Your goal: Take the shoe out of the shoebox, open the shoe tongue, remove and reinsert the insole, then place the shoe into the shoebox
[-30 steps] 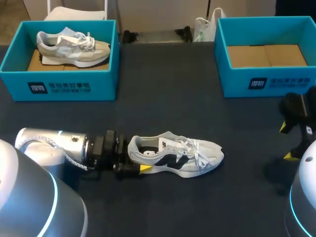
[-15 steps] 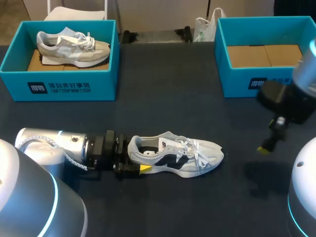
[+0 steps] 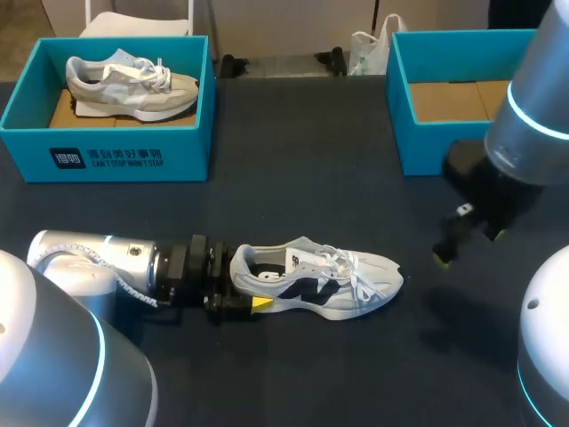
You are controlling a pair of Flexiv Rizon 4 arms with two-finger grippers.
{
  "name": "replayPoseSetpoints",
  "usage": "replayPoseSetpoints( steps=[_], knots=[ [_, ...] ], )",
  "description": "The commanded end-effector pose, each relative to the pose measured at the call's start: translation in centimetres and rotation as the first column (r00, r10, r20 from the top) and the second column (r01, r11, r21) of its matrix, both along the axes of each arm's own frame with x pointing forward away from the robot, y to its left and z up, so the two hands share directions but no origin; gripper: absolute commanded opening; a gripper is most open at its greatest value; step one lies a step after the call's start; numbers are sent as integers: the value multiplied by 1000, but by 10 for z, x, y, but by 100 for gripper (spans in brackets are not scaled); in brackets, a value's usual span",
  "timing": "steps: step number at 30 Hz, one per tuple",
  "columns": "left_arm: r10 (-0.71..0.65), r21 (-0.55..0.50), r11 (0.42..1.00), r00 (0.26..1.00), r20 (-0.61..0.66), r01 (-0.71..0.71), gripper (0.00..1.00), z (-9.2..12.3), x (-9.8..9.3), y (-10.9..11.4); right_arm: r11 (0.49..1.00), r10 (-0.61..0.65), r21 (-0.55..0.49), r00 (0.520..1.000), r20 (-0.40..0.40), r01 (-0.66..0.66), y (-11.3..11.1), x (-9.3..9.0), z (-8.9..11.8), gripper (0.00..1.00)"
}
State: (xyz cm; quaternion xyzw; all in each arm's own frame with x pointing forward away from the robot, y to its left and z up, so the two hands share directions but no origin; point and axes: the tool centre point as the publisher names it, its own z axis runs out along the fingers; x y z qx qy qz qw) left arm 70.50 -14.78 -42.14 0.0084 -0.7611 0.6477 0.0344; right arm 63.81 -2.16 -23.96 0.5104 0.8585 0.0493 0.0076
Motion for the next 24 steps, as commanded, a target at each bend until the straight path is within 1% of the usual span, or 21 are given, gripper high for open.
replayPoseSetpoints(
  steps=[1,2,3,4,5,7,8,20,22,24],
  knots=[
    [4,2,1000,1000,0,-4,0,0,-1,-1,953,-300,-52,953,-36,298,31,4,-8,100],
    [4,2,1000,1000,0,-4,0,0,-1,-1,942,-327,-88,944,-44,323,38,5,-9,100],
    [4,2,1000,1000,0,-4,0,0,-1,-1,938,-338,-93,940,-45,333,46,5,-10,100],
    [4,2,1000,1000,0,-4,0,0,-1,-1,927,-362,-126,931,-55,353,54,6,-11,100],
    [4,2,1000,1000,0,-4,0,0,-1,-1,905,-400,-182,915,-49,385,62,7,-11,100],
    [4,2,1000,1000,0,-4,0,0,-1,-1,888,-438,-181,897,-55,423,80,8,-13,100],
    [4,2,1000,1000,0,-4,0,0,-1,-1,890,-422,-209,905,-46,405,94,11,-16,100],
    [4,2,1000,1000,0,-4,0,0,-1,-1,890,-422,-209,905,-46,405,94,11,-16,100],
    [4,2,1000,1000,0,-4,0,0,-1,-1,869,-443,-265,895,-43,417,112,16,-21,100],
    [4,2,1000,1000,0,-4,0,0,-1,-1,859,-464,-262,886,-30,440,126,19,-25,100]
  ],
)
